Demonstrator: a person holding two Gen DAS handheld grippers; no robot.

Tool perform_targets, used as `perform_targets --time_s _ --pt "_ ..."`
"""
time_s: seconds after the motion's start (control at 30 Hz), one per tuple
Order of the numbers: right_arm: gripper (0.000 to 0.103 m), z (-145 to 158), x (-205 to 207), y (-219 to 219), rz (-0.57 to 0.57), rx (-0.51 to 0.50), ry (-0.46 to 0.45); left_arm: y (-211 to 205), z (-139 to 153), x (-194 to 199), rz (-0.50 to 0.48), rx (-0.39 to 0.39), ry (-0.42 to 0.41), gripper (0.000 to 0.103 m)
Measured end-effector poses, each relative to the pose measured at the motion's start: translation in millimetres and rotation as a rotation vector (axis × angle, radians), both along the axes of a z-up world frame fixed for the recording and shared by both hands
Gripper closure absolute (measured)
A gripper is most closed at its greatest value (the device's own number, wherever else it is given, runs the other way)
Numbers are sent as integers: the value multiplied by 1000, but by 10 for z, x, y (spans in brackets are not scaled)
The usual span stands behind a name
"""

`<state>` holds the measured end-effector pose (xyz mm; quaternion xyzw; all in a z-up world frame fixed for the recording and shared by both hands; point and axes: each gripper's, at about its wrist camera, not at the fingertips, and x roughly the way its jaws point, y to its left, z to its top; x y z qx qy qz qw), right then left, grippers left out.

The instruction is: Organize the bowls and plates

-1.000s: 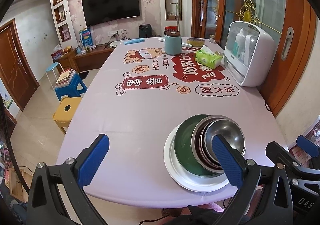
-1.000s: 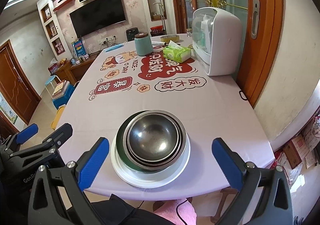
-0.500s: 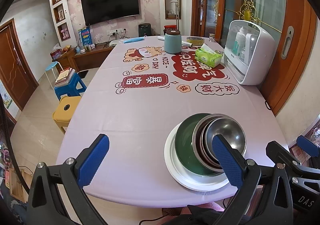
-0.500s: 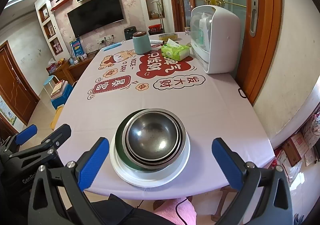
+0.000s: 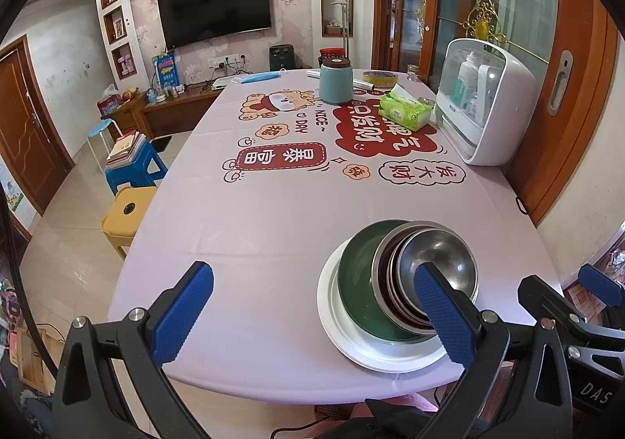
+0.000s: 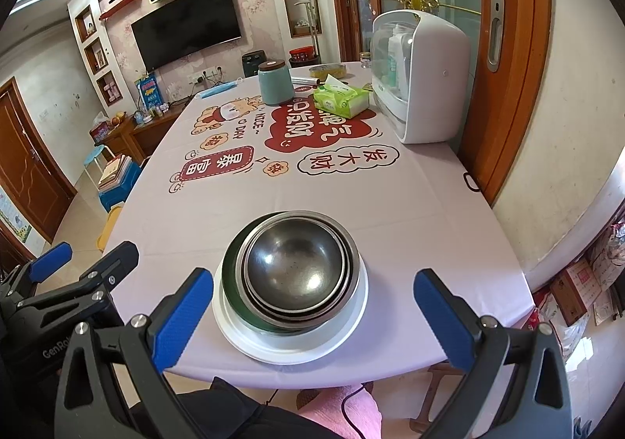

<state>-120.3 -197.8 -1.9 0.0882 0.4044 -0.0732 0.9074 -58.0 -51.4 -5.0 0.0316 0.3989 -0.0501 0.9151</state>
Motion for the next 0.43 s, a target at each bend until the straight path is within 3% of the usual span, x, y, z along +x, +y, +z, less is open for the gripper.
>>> perform_targets --time_s 0.43 --pt "0 -4 -11 2 0 0 2 -5 -10 1 -2 1 1 1"
